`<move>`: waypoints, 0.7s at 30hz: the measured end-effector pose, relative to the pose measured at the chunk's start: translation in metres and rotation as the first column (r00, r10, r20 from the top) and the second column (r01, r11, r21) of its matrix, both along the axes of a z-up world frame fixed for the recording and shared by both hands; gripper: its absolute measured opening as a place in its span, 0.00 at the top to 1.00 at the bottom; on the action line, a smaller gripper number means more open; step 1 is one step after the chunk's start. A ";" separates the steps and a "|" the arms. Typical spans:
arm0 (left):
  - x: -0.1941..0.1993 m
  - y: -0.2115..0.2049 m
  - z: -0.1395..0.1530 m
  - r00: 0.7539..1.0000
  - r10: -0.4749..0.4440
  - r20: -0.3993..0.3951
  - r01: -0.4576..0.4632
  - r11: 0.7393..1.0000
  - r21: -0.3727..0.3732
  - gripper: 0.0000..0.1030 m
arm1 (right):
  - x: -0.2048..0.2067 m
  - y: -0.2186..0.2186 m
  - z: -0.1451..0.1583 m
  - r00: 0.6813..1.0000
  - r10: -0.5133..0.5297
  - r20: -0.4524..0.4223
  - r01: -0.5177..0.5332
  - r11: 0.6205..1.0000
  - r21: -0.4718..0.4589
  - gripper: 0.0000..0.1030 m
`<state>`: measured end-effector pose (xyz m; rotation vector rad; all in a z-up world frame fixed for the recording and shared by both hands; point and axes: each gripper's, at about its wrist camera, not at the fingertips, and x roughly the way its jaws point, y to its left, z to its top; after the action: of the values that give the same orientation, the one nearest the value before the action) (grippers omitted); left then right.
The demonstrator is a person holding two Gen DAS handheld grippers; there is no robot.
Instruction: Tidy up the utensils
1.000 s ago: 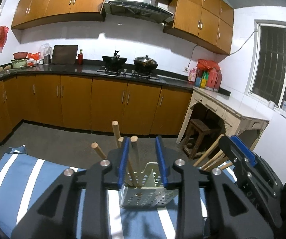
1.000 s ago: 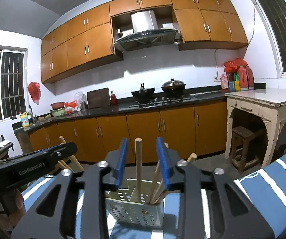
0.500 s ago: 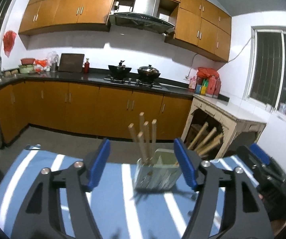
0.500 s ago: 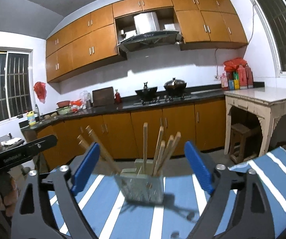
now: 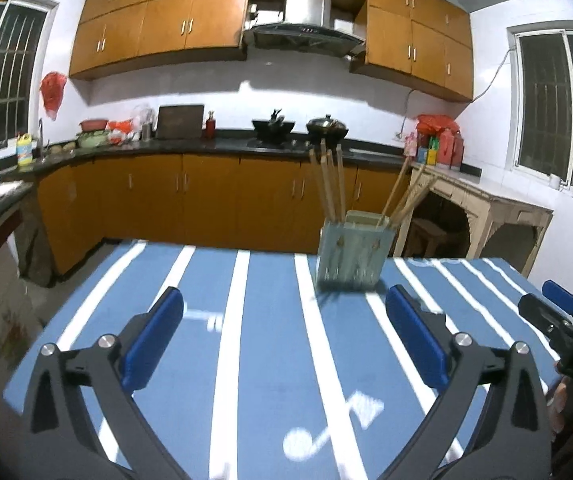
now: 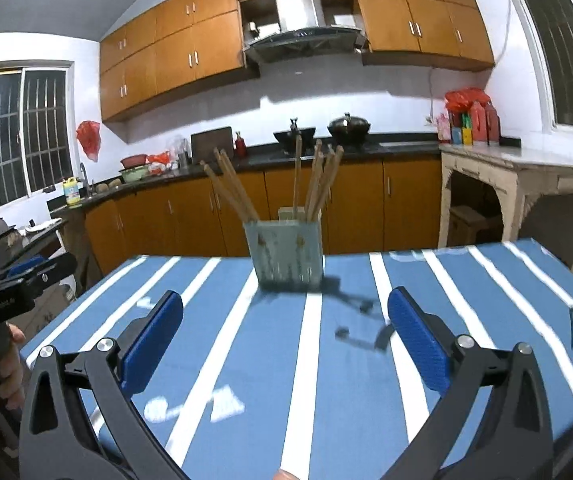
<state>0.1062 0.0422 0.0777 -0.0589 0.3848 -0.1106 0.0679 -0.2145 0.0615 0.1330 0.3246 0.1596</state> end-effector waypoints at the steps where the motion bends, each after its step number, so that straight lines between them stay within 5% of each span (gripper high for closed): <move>1: -0.008 0.000 -0.006 1.000 0.007 -0.007 -0.007 1.000 0.001 0.04 | -0.006 0.000 -0.006 1.000 -0.007 -0.013 0.007 1.000 0.002 0.02; 9: -0.049 -0.015 -0.036 0.999 0.042 0.001 -0.042 0.998 0.039 0.04 | -0.039 0.005 -0.041 0.998 -0.021 -0.067 0.018 0.999 -0.047 0.02; 21: -0.077 -0.034 -0.062 0.999 0.043 0.007 -0.043 0.996 0.075 0.04 | -0.066 0.007 -0.054 0.999 -0.034 -0.022 0.033 0.998 -0.062 0.02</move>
<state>0.0292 0.0083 0.0156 0.0068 0.3821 -0.0538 0.0016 -0.2077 0.0074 0.0789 0.3500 0.1145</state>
